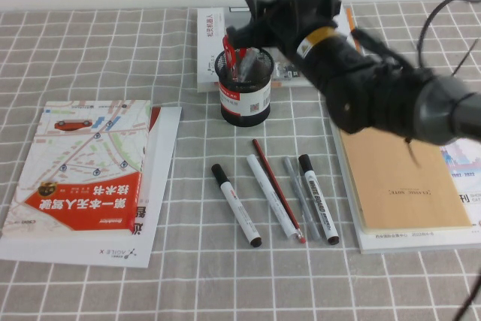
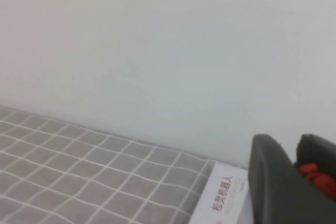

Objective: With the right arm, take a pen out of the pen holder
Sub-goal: 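Take a marker out of the pen holder and lay it on the table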

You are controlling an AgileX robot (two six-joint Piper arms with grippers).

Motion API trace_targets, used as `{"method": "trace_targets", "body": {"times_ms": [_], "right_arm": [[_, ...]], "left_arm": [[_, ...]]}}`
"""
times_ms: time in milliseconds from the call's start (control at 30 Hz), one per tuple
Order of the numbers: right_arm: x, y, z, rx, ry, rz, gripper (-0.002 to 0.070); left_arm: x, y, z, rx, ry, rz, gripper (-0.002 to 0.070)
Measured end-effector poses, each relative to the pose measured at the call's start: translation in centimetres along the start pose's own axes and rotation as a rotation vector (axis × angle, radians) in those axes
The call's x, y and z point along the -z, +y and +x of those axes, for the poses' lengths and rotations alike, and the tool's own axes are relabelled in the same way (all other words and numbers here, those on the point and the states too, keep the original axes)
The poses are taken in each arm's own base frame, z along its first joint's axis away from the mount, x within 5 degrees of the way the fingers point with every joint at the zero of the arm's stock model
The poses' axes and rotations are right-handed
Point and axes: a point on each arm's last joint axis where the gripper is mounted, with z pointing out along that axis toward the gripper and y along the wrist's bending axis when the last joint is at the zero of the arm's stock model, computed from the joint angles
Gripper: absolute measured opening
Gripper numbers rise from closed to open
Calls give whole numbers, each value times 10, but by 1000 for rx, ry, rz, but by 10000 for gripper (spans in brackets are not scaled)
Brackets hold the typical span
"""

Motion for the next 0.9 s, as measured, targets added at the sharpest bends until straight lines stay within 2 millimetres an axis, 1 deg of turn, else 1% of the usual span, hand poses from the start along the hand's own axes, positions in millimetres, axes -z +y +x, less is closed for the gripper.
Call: {"method": "trace_targets", "body": {"times_ms": [133, 233, 300, 400, 500, 567, 633, 767, 900], "right_arm": [[13, 2, -32, -1, 25, -15, 44], [27, 5, -59, 16, 61, -36, 44], [39, 7, -75, 21, 115, -49, 44], [59, 11, -92, 25, 230, -71, 44], [78, 16, -102, 29, 351, -95, 44], [89, 19, -103, 17, 436, -110, 44], [96, 21, -100, -5, 524, -122, 44], [105, 26, -84, -41, 716, -154, 44], [103, 28, -64, -61, 844, -166, 44]], "left_arm": [[0, 0, 0, 0, 0, 0, -4], [0, 0, 0, 0, 0, 0, -4], [0, 0, 0, 0, 0, 0, -4], [0, 0, 0, 0, 0, 0, -4], [0, 0, 0, 0, 0, 0, -4], [0, 0, 0, 0, 0, 0, -4], [0, 0, 0, 0, 0, 0, -4], [0, 0, 0, 0, 0, 0, -4], [0, 0, 0, 0, 0, 0, -4]]}}
